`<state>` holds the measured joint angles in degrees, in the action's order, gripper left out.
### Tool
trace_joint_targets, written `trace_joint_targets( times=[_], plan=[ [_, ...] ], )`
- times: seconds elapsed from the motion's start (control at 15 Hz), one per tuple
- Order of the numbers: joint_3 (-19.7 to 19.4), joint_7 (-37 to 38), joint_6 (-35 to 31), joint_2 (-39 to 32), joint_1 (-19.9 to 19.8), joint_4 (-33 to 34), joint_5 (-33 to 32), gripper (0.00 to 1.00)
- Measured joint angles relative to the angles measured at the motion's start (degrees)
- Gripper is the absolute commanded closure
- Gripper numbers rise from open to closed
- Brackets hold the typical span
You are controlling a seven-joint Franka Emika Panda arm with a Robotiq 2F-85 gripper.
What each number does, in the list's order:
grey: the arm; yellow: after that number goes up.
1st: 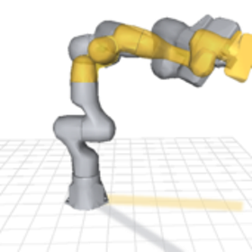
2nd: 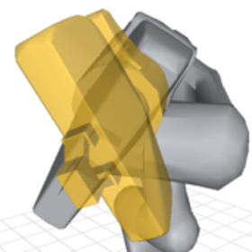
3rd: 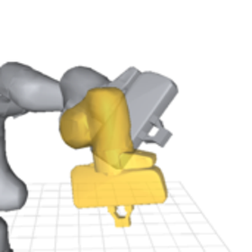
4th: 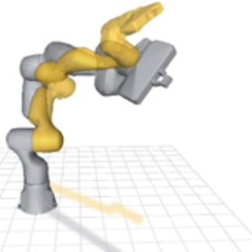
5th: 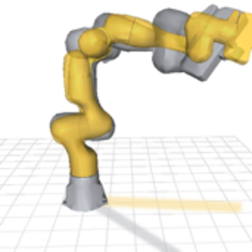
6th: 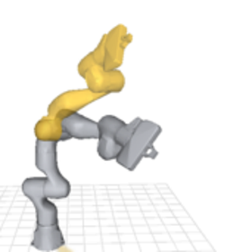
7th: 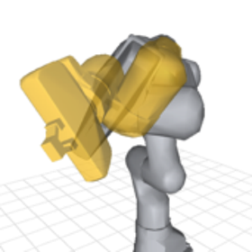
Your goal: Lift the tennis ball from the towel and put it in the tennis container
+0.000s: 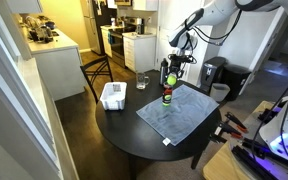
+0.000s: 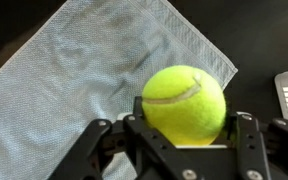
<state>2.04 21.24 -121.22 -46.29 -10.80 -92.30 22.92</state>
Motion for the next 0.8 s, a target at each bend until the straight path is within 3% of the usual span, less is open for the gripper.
trace_joint_targets(
  times=[0.2,0.6,0.67,0.73,0.8],
  plan=[
    [-0.87,-0.09,-1.65,0.12,-0.02,-1.06,0.22,0.57],
    [-1.10,-2.96,-13.57,0.12,-0.05,-3.80,3.63,0.57],
    [-1.09,-3.27,-14.76,0.12,-0.05,-4.17,4.02,0.25],
    [-1.07,-3.34,-15.67,0.12,-0.06,-4.45,4.33,0.07],
    [-1.06,-3.35,-16.53,0.12,-0.06,-4.71,4.54,0.03]
  ],
)
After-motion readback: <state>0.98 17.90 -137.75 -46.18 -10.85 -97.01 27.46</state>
